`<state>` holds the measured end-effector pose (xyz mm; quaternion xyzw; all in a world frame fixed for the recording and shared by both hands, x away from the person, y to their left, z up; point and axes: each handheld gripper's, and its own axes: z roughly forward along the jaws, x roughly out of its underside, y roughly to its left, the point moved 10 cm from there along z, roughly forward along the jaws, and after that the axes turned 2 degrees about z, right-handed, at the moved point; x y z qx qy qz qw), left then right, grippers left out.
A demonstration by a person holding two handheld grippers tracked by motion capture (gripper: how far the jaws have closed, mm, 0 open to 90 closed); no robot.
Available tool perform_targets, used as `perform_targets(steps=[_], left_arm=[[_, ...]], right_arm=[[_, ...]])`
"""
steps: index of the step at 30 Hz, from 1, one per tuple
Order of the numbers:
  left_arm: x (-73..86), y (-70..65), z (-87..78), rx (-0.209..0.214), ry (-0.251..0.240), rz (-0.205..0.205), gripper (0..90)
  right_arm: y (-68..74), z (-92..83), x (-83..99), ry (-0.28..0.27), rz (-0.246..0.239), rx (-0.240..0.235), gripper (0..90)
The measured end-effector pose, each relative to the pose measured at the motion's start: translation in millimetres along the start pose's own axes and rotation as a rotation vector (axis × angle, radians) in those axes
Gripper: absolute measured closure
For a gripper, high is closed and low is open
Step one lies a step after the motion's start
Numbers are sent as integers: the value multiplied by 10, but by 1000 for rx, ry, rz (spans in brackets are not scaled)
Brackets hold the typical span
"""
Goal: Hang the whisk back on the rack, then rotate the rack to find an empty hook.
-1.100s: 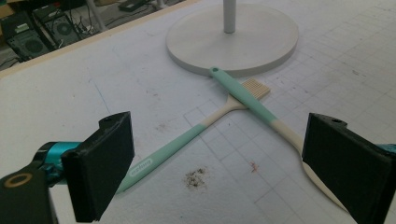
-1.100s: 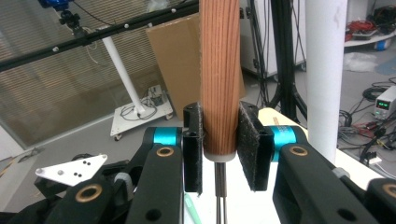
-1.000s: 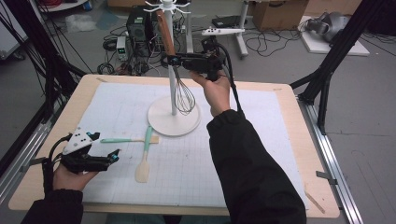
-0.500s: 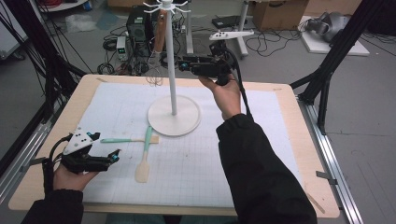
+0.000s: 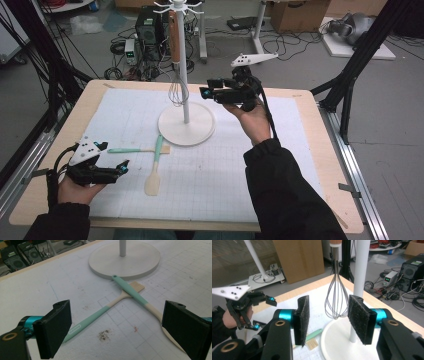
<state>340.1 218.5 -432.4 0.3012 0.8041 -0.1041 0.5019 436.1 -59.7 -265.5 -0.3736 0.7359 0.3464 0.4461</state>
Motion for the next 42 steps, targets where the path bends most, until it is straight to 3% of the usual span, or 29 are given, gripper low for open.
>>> perform_targets(steps=[12, 24, 29, 33, 42], left_arm=[[17, 17, 7, -6, 9, -1, 96], [36, 37, 19, -5, 10, -6, 96], [25, 43, -6, -10, 3, -9, 96], [28, 30, 8, -5, 6, -6, 96], [25, 52, -4, -7, 0, -10, 97]], right_arm=[[-11, -104, 216, 26, -2, 13, 418], [-56, -178, 405, 37, 15, 21, 414], [-79, -152, 318, 22, 23, 17, 427], [-92, -140, 145, 12, -4, 40, 480], [-157, -158, -425, -20, -54, 45, 795]])
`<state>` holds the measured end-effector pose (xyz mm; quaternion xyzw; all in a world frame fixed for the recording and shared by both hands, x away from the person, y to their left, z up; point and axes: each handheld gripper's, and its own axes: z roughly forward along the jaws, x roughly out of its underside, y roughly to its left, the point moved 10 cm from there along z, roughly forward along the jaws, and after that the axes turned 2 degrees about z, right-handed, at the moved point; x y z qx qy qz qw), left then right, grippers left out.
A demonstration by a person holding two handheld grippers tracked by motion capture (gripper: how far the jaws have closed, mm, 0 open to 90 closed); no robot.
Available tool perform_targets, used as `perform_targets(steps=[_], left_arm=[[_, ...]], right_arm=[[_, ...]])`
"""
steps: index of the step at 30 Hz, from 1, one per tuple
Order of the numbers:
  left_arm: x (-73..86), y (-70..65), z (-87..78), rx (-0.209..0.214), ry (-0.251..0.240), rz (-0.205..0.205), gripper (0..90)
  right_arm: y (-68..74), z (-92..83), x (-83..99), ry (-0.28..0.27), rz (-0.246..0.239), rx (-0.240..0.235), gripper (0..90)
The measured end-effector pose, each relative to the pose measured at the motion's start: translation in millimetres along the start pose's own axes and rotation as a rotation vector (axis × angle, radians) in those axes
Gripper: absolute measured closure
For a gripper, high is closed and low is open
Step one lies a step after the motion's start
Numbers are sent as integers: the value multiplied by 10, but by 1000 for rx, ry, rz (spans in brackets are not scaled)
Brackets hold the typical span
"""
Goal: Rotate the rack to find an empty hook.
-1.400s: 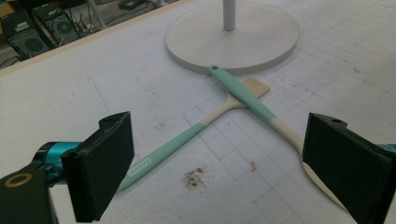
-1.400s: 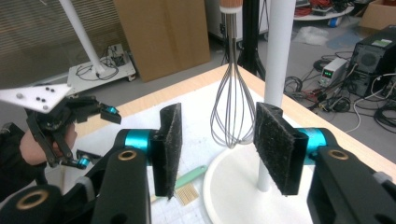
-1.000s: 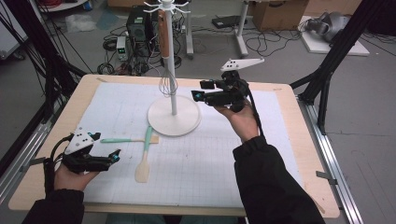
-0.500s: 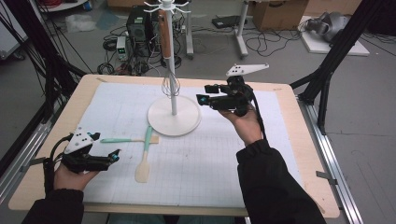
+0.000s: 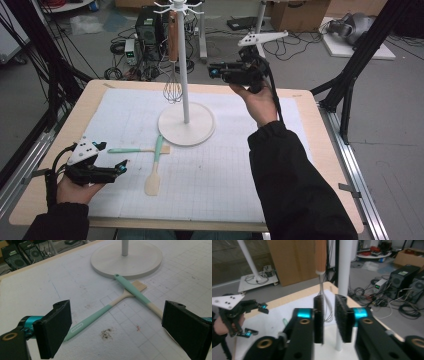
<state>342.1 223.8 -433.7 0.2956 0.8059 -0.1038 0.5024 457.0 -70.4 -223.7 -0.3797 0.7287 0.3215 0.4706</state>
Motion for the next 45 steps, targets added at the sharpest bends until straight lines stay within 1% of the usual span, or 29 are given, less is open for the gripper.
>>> perform_targets(steps=[4, 7, 10, 13, 14, 16, 20, 24, 27, 29, 30, 35, 45], left_arm=[[5, 9, 6, 1, 2, 1, 97], [3, 11, -3, 1, 2, 2, 97], [1, 12, -6, -2, -1, 0, 97], [1, 14, -3, 0, 0, 1, 96], [2, 12, -2, 1, 1, 0, 97], [3, 11, -2, 3, 2, 5, 97], [-1, 9, -3, 3, -2, 0, 97], [-6, 0, -4, 3, -3, 0, 97], [-7, -2, -4, 4, -3, 1, 97], [-4, 1, -2, 3, -3, 0, 97], [-5, 2, -2, 3, -4, -1, 97], [-8, 5, -8, 1, -5, 0, 97], [-16, 2, -12, 2, -7, 4, 97]], right_arm=[[-41, 8, -157, -5, -5, 1, 886], [-78, 26, -251, 3, -2, 8, 890], [-95, 49, -368, 6, -2, 3, 891], [-84, 65, -508, -8, -6, 0, 892], [-84, 69, -553, -11, -15, 5, 892], [-75, 77, -632, -13, -16, 8, 892], [-63, 86, -787, -28, -25, 10, 892], [-55, 89, -935, -44, -15, 15, 893], [-55, 110, -1021, -49, -20, 25, 893], [-43, 136, -1062, -49, -19, 20, 894], [-43, 151, -1076, -43, -23, 28, 893], [15, 223, -1139, -37, -37, 27, 893], [118, 324, -1149, -26, -61, 28, 894]])
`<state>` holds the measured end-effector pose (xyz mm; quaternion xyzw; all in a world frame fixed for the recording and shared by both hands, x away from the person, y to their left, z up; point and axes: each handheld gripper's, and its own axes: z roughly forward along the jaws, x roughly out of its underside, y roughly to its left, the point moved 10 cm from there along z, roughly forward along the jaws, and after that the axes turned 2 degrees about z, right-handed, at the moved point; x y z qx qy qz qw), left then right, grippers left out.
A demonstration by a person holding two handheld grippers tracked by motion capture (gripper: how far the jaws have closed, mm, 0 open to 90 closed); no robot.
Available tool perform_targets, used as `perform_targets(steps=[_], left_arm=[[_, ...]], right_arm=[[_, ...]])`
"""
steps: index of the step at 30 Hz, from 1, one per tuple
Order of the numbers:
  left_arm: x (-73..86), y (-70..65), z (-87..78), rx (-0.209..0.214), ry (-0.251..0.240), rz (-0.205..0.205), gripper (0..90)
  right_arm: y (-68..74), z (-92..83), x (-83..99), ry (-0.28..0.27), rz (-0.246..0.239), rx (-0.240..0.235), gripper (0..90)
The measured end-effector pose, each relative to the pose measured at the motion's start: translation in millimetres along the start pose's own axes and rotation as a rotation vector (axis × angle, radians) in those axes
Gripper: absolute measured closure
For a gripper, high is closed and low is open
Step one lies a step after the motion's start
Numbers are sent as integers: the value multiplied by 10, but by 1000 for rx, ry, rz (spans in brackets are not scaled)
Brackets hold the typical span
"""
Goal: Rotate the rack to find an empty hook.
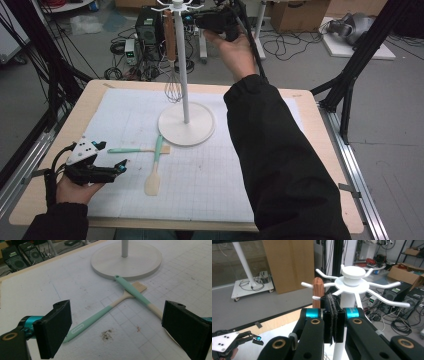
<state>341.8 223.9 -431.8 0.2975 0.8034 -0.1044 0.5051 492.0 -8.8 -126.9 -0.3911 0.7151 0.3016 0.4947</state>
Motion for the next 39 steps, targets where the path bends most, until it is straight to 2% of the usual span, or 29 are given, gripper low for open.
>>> perform_targets(steps=[9, 14, 29, 34, 39], left_arm=[[-3, -10, 0, 2, 1, 2, 97], [-7, -2, -8, 1, -3, 2, 97], [-13, -6, -17, 2, -5, 4, 97], [-15, -1, -16, 1, -9, -1, 97], [-16, -2, -19, 0, -6, 4, 97]], right_arm=[[77, 38, -26, 5, -7, 8, 894], [138, 95, -44, 19, -35, 21, 894], [222, 195, -83, 42, -65, 45, 894], [220, 148, -76, 35, -60, 40, 893], [205, 19, -29, 18, -60, 30, 890]])
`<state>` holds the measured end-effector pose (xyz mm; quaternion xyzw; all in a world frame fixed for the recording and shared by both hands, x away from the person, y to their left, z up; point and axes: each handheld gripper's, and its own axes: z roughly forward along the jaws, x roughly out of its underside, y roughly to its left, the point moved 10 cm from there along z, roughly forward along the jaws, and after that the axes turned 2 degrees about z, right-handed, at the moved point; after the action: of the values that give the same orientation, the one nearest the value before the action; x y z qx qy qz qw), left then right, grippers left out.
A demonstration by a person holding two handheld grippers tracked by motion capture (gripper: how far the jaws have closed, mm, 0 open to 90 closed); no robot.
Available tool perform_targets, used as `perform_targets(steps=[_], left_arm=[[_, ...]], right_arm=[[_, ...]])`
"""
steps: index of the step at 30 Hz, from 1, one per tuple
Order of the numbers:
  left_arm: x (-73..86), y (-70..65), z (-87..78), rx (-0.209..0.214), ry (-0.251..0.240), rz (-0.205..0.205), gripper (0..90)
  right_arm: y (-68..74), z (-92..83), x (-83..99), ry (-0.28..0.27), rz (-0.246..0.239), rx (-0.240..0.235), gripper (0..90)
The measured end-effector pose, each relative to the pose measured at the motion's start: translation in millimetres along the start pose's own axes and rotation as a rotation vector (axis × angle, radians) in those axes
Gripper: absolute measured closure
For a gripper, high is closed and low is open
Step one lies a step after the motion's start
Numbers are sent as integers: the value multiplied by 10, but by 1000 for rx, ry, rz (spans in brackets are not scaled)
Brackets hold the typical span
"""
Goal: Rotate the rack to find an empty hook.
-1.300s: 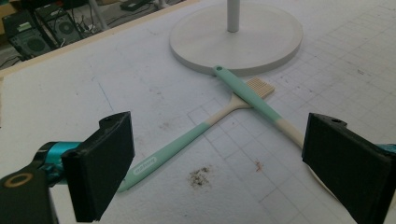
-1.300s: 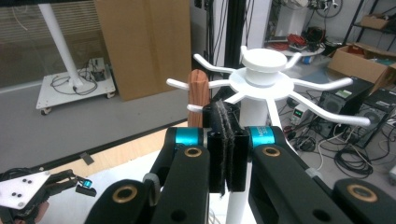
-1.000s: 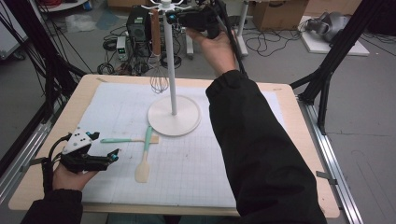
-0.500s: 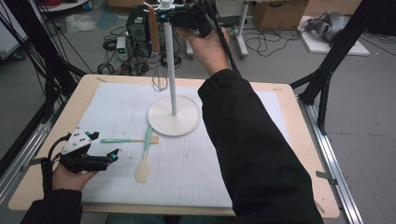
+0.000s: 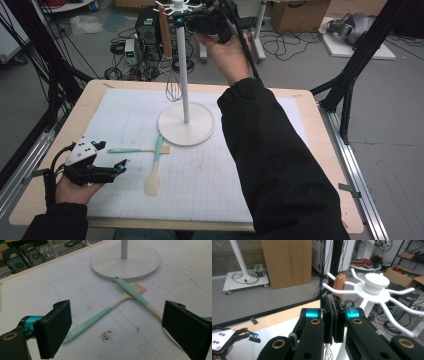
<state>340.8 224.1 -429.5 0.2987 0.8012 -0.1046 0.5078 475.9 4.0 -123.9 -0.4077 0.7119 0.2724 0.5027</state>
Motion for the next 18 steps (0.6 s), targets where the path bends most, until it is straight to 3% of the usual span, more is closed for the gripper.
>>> perform_targets(steps=[10, 18], left_arm=[[0, -10, 13, 0, 1, 0, 97], [5, -12, 11, -1, 7, 4, 97]], right_arm=[[-100, -296, 142, -18, 12, 6, 855], [-200, -343, 206, -23, 31, 24, 846]])
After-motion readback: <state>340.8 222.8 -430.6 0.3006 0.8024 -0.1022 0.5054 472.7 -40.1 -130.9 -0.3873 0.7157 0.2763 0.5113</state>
